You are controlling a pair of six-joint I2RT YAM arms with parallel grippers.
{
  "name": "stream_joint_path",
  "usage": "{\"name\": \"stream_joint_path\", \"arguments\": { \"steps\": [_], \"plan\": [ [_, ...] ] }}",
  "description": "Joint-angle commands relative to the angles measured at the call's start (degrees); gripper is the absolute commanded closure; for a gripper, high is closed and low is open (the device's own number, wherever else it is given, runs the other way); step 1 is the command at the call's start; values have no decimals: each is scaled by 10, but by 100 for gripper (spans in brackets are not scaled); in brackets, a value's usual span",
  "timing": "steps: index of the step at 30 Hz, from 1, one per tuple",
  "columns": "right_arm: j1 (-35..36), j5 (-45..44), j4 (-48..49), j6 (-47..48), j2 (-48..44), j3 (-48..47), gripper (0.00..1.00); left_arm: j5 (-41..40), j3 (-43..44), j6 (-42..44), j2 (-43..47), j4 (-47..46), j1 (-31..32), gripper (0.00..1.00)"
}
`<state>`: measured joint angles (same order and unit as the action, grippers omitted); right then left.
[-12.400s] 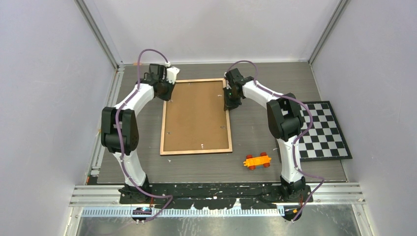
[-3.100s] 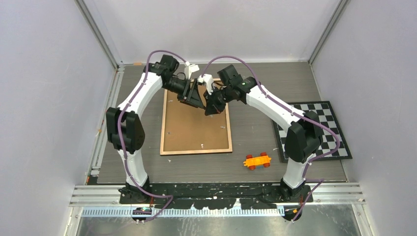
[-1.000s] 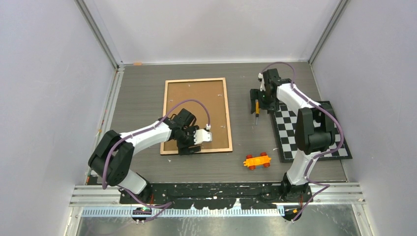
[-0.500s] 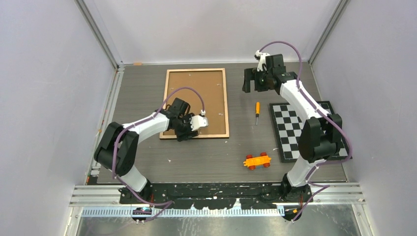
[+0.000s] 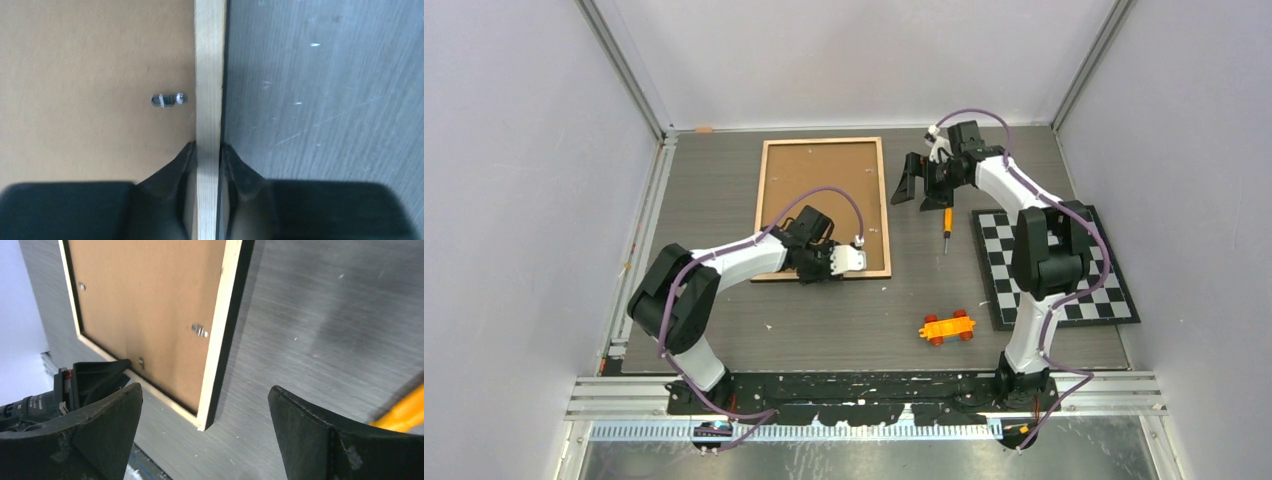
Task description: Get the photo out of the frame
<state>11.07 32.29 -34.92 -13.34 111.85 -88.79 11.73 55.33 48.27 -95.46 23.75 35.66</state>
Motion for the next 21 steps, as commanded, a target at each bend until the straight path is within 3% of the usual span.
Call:
{"name": "stream_joint_path", "arguments": {
  "steps": [1,3,12,21],
  "plan": [
    [-1,70,27,-64,17,25,0,-19,15,-5,-14,-12,1,91],
    [-2,85,37,-72,26,36,2,-9,24,-18,2,-7,2,100],
    [-1,135,82,-114,57,33,9,107,13,-49,112,15,-9,100],
    [4,211,192,-234,101,39,15,170,-10,-42,174,34,-39,100]
  ]
}}
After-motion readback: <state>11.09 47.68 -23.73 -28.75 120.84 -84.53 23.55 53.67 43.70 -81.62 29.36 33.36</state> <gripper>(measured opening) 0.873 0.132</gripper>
